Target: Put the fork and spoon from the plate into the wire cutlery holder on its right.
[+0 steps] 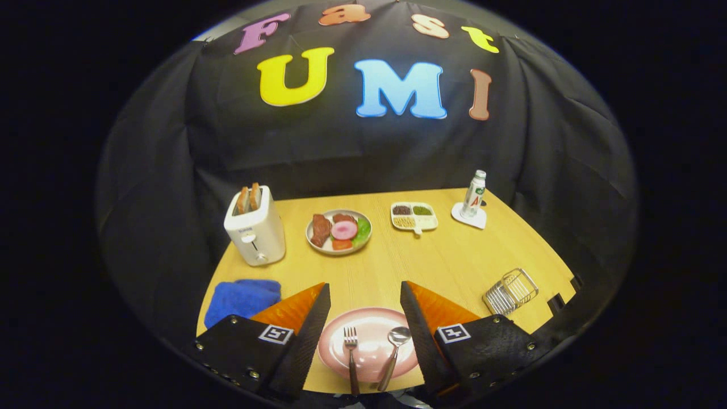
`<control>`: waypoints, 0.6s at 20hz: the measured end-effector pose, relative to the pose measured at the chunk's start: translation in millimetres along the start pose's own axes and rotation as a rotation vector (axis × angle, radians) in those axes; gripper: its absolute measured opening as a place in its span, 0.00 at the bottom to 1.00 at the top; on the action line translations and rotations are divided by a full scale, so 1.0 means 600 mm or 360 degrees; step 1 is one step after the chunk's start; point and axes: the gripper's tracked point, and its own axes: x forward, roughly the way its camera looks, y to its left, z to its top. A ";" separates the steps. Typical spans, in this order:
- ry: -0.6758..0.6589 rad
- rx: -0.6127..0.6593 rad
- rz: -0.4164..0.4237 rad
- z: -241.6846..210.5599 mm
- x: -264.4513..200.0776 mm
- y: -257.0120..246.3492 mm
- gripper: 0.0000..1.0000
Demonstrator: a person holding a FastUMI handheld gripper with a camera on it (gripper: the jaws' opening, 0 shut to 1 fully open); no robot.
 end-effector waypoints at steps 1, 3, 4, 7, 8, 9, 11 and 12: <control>0.0059 -0.0002 -0.0014 -0.021 0.012 -0.005 0.77; 0.0210 0.0008 -0.0054 -0.078 0.036 -0.016 0.77; 0.0267 0.0017 -0.0071 -0.100 0.040 -0.019 0.77; 0.0441 0.0063 -0.0108 -0.173 0.061 -0.031 0.77; 0.0482 0.0079 -0.0116 -0.192 0.068 -0.035 0.77; 0.0533 0.0100 -0.0121 -0.212 0.074 -0.037 0.77; 0.0616 0.0138 -0.0140 -0.247 0.086 -0.042 0.77; 0.0661 0.0151 -0.0149 -0.267 0.092 -0.046 0.77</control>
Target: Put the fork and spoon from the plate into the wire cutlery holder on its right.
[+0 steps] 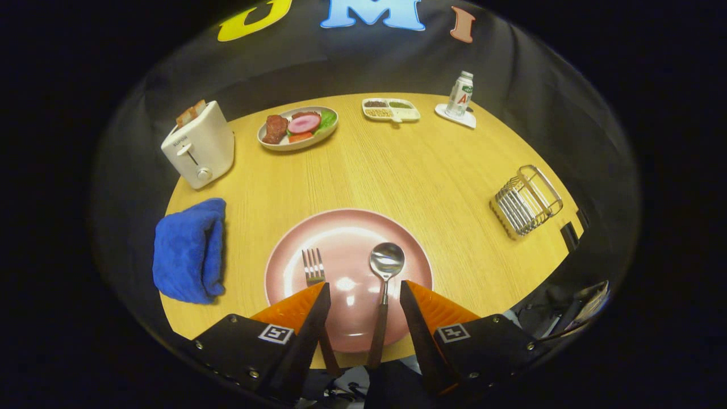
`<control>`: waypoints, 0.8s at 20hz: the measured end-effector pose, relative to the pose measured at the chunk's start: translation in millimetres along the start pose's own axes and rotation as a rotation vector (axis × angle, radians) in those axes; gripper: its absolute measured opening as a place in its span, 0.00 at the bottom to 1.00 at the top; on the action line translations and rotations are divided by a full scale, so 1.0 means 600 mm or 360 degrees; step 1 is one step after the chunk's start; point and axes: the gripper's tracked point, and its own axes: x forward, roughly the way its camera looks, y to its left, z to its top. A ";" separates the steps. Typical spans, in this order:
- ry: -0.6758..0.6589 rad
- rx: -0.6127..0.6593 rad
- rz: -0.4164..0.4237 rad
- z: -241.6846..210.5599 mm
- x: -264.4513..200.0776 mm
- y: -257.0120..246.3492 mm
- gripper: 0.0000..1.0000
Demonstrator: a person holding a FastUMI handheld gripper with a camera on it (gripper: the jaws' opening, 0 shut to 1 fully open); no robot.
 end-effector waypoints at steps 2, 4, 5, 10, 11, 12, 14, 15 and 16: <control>0.0068 0.0009 -0.0021 -0.019 0.017 -0.006 0.77; 0.0133 0.0007 -0.0042 -0.035 0.034 -0.010 0.77; 0.0163 0.0011 -0.0036 -0.041 0.042 -0.008 0.77; 0.0264 0.0030 -0.0022 -0.068 0.067 -0.005 0.47; 0.0277 0.0042 -0.0026 -0.067 0.063 -0.004 0.47; 0.0284 0.0067 -0.0015 -0.068 0.069 -0.003 0.47; 0.0313 0.0095 -0.0005 -0.067 0.065 -0.001 0.38; 0.0323 0.0094 -0.0004 -0.066 0.066 0.000 0.36; 0.0318 0.0092 0.0008 -0.065 0.073 0.002 0.36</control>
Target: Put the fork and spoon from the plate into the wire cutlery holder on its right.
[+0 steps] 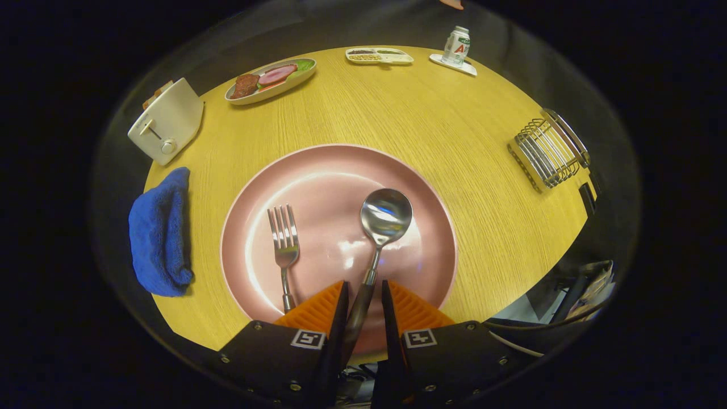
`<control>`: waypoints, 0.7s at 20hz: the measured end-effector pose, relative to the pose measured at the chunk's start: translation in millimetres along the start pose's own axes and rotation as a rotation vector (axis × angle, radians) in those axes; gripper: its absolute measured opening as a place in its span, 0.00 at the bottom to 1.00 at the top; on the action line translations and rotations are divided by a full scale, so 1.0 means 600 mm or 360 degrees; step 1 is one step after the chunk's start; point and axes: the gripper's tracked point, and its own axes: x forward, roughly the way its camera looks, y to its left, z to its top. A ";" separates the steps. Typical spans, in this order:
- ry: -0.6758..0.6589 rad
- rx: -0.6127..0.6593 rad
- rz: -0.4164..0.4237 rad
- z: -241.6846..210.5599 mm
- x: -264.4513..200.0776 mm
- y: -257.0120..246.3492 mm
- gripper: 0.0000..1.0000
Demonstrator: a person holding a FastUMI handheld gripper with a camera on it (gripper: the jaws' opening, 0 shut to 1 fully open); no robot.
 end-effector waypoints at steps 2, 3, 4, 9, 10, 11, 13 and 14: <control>0.0009 -0.0044 0.0042 0.006 -0.009 0.007 0.07; 0.0027 -0.0054 0.0039 0.003 -0.007 0.008 0.07; 0.0017 -0.0066 0.0040 0.007 -0.006 0.009 0.07; -0.0023 -0.0073 0.0035 0.017 -0.010 0.010 0.01; -0.0037 -0.0074 0.0033 0.022 -0.016 0.011 0.01; -0.0052 -0.0077 0.0028 0.026 -0.021 0.011 0.01; -0.0089 -0.0093 0.0008 0.041 -0.036 0.010 0.01; -0.0111 -0.0100 -0.0004 0.050 -0.046 0.009 0.01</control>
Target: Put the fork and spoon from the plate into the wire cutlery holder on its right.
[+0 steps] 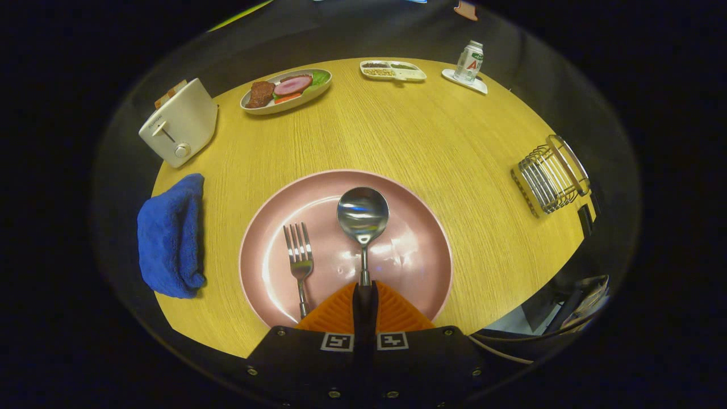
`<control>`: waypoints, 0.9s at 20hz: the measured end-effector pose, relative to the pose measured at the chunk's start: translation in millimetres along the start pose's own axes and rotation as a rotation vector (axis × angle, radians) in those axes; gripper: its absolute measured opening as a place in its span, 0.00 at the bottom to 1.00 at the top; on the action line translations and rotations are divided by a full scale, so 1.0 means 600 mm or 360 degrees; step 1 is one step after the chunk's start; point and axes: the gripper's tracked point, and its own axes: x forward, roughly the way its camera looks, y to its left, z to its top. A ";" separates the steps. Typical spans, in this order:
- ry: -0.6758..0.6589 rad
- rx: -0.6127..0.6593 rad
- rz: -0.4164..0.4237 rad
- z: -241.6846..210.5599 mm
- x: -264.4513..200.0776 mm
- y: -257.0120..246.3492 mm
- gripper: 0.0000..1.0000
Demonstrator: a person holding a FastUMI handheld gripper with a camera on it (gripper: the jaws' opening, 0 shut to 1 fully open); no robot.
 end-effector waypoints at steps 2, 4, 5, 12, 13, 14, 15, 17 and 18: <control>-0.0046 -0.0005 -0.0031 0.021 -0.019 -0.010 0.01; -0.0094 0.0002 -0.0082 0.045 -0.038 -0.028 0.01; -0.0113 0.0012 -0.0106 0.056 -0.046 -0.039 0.01; -0.0191 0.0146 -0.0392 0.123 -0.100 -0.179 0.01; -0.0184 0.0176 -0.0433 0.129 -0.105 -0.200 0.01; -0.0178 0.0207 -0.0464 0.133 -0.107 -0.220 0.00; -0.0169 0.0238 -0.0494 0.137 -0.110 -0.241 0.00; -0.0147 0.0288 -0.0542 0.143 -0.113 -0.282 0.01; -0.0138 0.0307 -0.0562 0.146 -0.111 -0.303 0.01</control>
